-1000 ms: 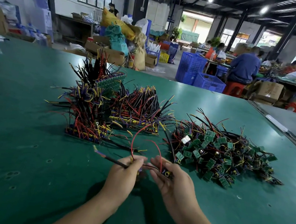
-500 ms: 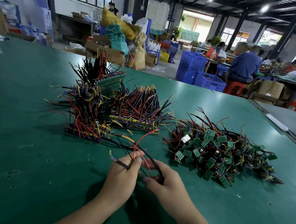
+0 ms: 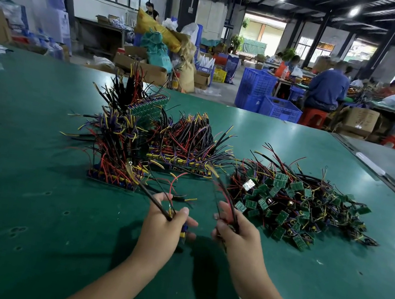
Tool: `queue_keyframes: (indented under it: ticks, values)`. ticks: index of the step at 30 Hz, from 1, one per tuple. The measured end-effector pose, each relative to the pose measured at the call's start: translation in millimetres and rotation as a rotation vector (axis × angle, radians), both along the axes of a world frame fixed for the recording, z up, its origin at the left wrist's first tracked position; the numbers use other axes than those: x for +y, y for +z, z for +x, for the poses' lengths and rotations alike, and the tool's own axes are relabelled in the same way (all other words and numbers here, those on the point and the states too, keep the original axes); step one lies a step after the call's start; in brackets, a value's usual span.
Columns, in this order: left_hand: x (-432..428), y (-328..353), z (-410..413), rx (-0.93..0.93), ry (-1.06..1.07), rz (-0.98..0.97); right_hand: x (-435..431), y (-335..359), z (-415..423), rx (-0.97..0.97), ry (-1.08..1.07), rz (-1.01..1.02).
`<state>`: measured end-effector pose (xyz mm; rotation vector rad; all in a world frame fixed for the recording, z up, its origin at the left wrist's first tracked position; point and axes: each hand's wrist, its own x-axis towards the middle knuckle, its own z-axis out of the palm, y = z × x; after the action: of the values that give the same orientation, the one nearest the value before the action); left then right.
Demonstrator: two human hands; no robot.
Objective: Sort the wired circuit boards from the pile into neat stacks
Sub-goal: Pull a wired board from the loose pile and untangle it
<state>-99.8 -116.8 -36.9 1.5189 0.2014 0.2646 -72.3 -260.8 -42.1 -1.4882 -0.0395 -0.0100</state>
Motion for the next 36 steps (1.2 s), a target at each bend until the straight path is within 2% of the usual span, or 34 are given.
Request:
queue_keyframes:
  ticks: [2, 4, 8, 11, 13, 16, 19, 22, 26, 30, 36]
  values:
    - [-2.9, -1.5, 0.3, 0.044, -0.072, -0.050, 4.3, -0.7, -1.8, -0.010, -0.002, 0.053]
    - [-7.7, -3.4, 0.6, 0.068, -0.109, -0.069, 12.0, -0.7, -6.0, -0.065, 0.016, -0.033]
    - [-16.2, -3.0, -0.9, 0.022, -0.069, -0.114, 22.8, -2.3, -16.0, -0.318, 0.061, -0.511]
    - [-17.7, -3.5, -1.3, -0.009, -0.106, -0.139, 29.5, -5.7, -19.9, -0.427, 0.126, -0.653]
    - [-17.7, -4.3, -1.0, 0.010, -0.134, -0.192, 33.4, -6.9, -22.9, -0.452, 0.144, -0.664]
    - [-17.9, -0.9, -0.4, 0.032, -0.164, -0.308, 33.4, -8.3, -23.9, -0.373, 0.214, -0.605]
    - [-15.3, -1.7, 2.1, 0.108, -0.091, -0.387, 31.0, -6.6, -26.0, -0.338, 0.284, -0.514]
    - [-11.1, 1.2, 2.9, 0.156, -0.045, -0.463, 32.7, -2.7, -32.0, -0.383, 0.248, -0.480]
    - [-5.0, 8.5, 4.5, 0.103, -0.122, -0.536, 26.1, -1.2, -28.1, -0.367, 0.136, -0.472]
    - [-4.6, 11.8, 3.2, 0.008, -0.159, -0.568, 21.4, 3.2, -24.9, -0.275, 0.205, -0.418]
    - [-5.9, 13.1, -0.3, -0.046, -0.174, -0.560, 24.2, 2.0, -24.2, -0.305, 0.329, -0.433]
